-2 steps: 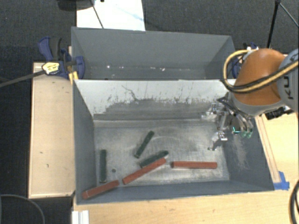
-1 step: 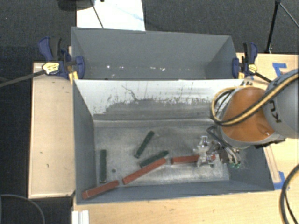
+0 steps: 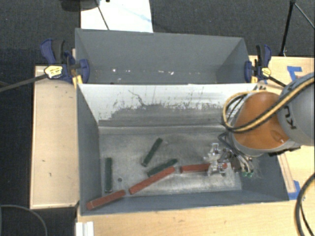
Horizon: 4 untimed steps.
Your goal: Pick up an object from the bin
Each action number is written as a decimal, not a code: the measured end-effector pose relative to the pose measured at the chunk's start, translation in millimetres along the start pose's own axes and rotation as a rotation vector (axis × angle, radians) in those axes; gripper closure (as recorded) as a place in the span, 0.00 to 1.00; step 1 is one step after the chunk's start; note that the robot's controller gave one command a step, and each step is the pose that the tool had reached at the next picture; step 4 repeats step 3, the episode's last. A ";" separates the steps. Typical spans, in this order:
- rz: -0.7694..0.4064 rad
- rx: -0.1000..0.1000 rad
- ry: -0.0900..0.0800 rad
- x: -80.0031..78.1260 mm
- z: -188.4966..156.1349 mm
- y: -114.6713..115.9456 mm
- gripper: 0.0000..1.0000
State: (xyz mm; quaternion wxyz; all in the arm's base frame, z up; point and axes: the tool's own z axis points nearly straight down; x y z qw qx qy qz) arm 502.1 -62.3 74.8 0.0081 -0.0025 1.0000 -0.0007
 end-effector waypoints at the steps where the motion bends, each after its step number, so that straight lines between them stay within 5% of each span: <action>1: 0.000 0.000 0.000 0.1 -0.5 0.1 1.00; 2: -0.178 -0.001 0.005 -17.6 -31.7 -26.2 1.00; 3: -0.117 -0.003 0.014 7.0 -138.6 10.8 1.00; 4: -0.117 -0.003 0.014 7.0 -138.6 10.8 1.00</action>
Offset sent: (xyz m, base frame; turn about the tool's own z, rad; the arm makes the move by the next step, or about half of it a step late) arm 0.0273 -0.0486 0.0148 -0.2846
